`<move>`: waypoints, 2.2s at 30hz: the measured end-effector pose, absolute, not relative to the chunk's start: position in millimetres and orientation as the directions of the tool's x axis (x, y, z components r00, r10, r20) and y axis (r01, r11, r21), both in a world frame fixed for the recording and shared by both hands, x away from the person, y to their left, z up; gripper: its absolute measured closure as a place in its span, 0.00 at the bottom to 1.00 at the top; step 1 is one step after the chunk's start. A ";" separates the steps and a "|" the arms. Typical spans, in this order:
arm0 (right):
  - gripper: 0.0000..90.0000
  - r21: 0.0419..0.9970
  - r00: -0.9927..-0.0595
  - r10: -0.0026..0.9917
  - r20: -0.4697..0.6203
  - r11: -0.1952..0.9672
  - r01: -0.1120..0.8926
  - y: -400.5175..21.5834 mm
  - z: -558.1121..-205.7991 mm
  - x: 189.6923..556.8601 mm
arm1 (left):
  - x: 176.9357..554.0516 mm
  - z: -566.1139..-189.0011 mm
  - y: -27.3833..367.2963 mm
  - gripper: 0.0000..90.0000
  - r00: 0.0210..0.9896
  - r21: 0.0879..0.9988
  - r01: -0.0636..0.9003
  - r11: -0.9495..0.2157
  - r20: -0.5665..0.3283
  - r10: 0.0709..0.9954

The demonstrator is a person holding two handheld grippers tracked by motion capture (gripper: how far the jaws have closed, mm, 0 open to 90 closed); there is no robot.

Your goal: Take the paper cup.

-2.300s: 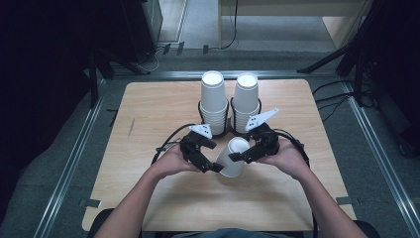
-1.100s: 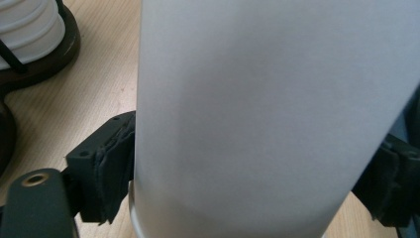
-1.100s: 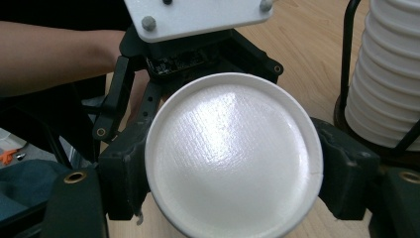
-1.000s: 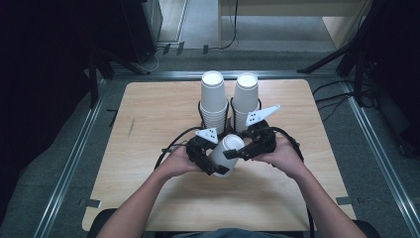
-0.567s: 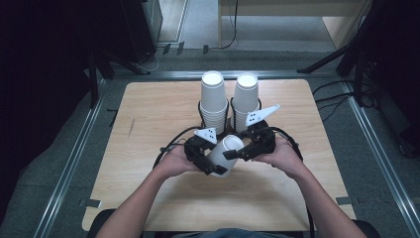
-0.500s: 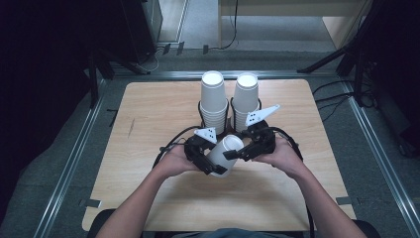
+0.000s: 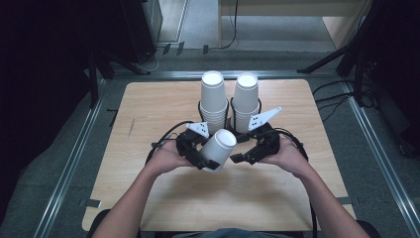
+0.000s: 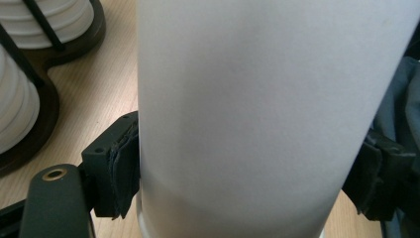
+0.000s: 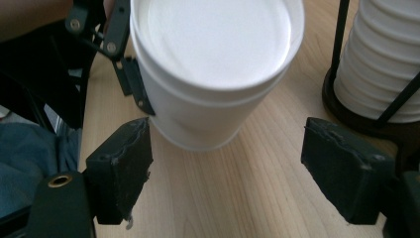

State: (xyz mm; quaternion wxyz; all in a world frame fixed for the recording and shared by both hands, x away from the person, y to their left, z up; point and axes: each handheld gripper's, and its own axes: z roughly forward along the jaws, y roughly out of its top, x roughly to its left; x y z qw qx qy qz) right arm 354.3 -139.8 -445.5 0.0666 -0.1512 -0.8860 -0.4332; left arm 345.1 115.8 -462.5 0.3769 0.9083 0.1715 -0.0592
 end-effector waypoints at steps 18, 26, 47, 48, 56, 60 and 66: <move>0.22 0.698 -0.939 0.245 0.241 0.629 0.343 -140.2 -462.4 352.7 | 363.8 -452.8 116.2 0.18 0.948 0.498 0.317 -0.807 -0.183 0.259; 0.22 0.706 -0.941 0.240 0.238 0.623 0.337 -139.6 -463.7 355.2 | 368.0 -454.2 103.8 0.18 0.959 0.434 0.278 -0.857 -0.171 0.225; 0.23 0.683 -0.959 0.182 0.219 0.674 0.284 -113.1 -466.6 354.3 | 361.9 -470.3 72.6 0.16 0.976 0.361 0.181 -0.915 -0.182 0.121; 0.23 0.681 -0.959 0.181 0.220 0.675 0.284 -112.8 -466.4 353.6 | 361.7 -470.4 72.3 0.16 0.977 0.360 0.175 -0.916 -0.175 0.118; 0.27 0.684 -0.964 0.150 0.220 0.680 0.263 -115.9 -462.7 353.2 | 354.9 -469.7 74.7 0.15 0.984 0.399 0.158 -0.903 -0.141 0.110; 0.28 0.683 -0.963 0.143 0.229 0.682 0.263 -116.4 -462.8 353.3 | 352.8 -471.5 78.3 0.14 0.983 0.429 0.162 -0.889 -0.145 0.109; 0.27 0.688 -0.959 0.145 0.245 0.671 0.277 -118.1 -461.8 354.9 | 351.0 -470.7 82.1 0.09 0.979 0.471 0.191 -0.861 -0.150 0.135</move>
